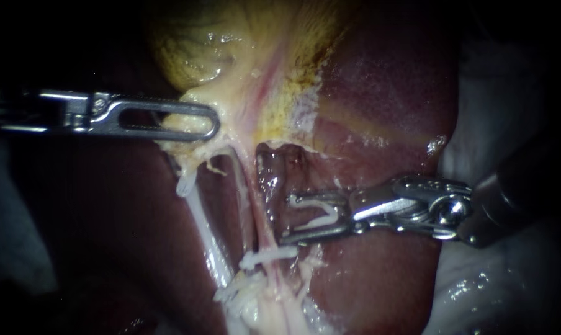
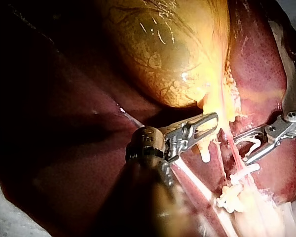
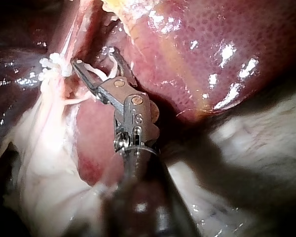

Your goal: Clipping second clip right tube

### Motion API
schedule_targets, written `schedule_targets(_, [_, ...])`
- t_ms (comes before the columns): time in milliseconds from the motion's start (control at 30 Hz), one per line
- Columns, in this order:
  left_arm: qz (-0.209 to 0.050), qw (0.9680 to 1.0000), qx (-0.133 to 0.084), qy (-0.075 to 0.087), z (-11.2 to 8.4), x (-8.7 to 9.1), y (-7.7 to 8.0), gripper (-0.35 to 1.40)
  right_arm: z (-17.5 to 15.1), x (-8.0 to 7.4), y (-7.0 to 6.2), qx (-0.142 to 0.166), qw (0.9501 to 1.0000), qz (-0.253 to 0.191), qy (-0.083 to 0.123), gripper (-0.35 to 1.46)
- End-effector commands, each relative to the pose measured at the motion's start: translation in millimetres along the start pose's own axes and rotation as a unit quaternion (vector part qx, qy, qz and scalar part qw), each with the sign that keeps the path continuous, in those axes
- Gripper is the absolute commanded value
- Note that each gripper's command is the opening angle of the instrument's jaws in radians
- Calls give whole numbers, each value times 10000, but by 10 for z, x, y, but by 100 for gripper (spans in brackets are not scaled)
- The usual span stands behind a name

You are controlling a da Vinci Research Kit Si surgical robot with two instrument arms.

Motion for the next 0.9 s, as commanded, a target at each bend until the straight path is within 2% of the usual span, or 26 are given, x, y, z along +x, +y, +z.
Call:
schedule_targets(33, [-1,10000,0,0,0,0,0,-35,-1,1,0,1,10000,22,6,47])
schedule_targets(267, [-1,10000,0,0,0,0,0,-35,-4,6,-6,86,9998,147,91,48])
schedule_targets(600, [-1,10000,0,0,0,0,0,-35,3,9,-18,263,9996,108,10,47])
schedule_targets(900, [-1,10000,0,0,0,0,0,-35,12,11,-28,318,9994,124,51,48])
